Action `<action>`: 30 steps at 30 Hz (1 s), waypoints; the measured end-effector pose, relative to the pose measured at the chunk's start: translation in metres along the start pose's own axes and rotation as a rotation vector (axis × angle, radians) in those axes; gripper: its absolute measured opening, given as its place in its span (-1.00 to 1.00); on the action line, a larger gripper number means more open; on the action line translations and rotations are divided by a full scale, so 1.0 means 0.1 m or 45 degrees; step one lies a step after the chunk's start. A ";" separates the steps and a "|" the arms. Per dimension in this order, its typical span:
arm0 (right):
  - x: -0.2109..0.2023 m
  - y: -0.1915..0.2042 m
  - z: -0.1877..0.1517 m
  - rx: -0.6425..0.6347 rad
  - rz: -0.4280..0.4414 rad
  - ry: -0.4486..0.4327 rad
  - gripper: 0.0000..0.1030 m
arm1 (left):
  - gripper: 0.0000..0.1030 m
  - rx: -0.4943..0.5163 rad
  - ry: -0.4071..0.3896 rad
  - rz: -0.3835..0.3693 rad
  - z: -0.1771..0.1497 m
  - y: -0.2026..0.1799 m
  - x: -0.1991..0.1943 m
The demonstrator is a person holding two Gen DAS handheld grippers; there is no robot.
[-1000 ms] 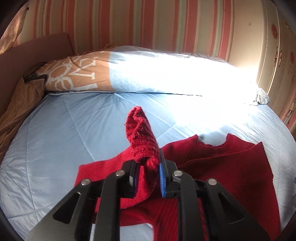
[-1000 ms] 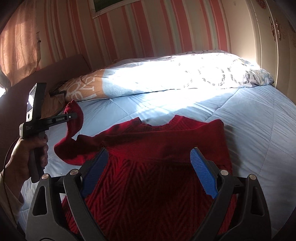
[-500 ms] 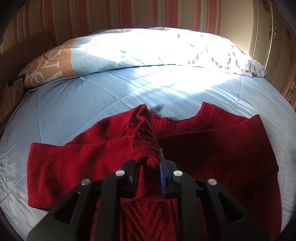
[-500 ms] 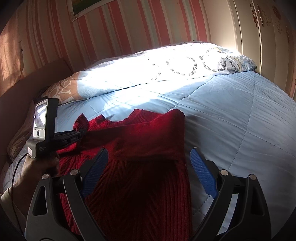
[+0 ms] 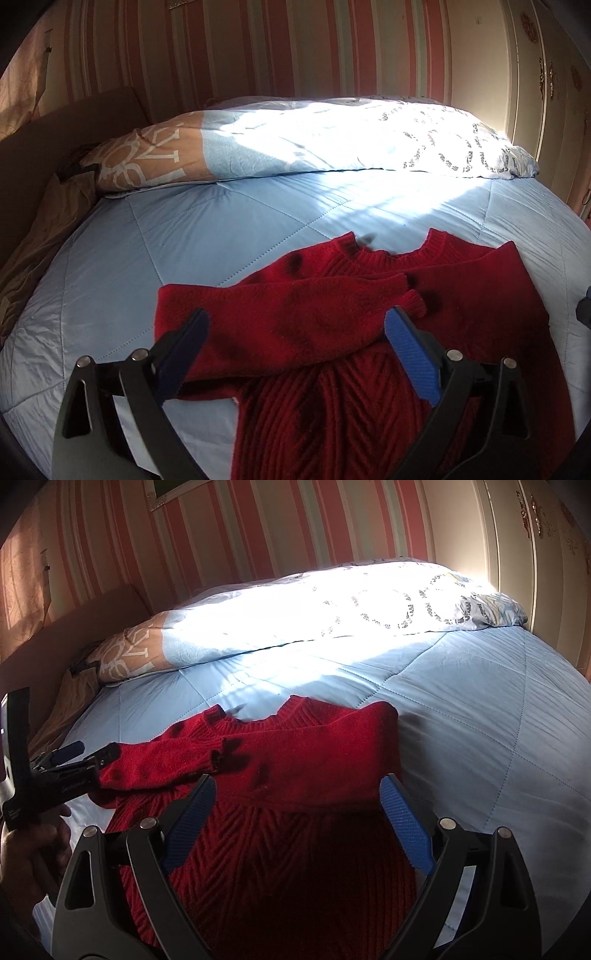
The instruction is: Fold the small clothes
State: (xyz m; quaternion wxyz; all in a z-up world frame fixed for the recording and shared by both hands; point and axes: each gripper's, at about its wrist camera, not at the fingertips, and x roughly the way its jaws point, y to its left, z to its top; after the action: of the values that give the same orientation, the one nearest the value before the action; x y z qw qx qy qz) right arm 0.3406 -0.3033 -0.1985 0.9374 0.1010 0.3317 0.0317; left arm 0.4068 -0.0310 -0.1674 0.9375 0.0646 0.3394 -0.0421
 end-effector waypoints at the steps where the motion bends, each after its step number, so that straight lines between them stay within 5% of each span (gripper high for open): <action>1: 0.08 0.06 0.01 -0.005 0.009 0.018 0.75 | 0.87 -0.005 0.003 0.024 -0.07 0.13 -0.08; 5: 0.43 0.34 0.06 -0.047 0.025 0.085 0.61 | 0.87 -0.058 0.032 0.073 -0.37 0.59 -0.30; 10: 0.77 0.73 0.05 -0.124 0.063 0.109 0.46 | 0.87 -0.087 -0.056 0.175 -0.64 0.99 -0.58; 17: 1.27 1.09 0.00 -0.173 0.032 0.182 0.25 | 0.87 -0.203 -0.217 0.140 -0.80 1.36 -0.69; 23: 1.61 1.11 -0.02 -0.116 -0.017 0.236 0.08 | 0.87 -0.299 -0.193 0.091 -0.70 1.68 -0.47; 30: 1.70 1.11 0.01 -0.089 -0.008 0.237 -0.82 | 0.87 -0.387 -0.203 0.107 -0.69 1.96 -0.48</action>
State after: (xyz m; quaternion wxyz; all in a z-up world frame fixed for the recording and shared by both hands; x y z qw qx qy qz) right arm 0.4740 -0.1739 -0.2787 0.9056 0.0639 0.4163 0.0494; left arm 0.3509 0.1749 -0.1709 0.9614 -0.0670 0.2634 0.0440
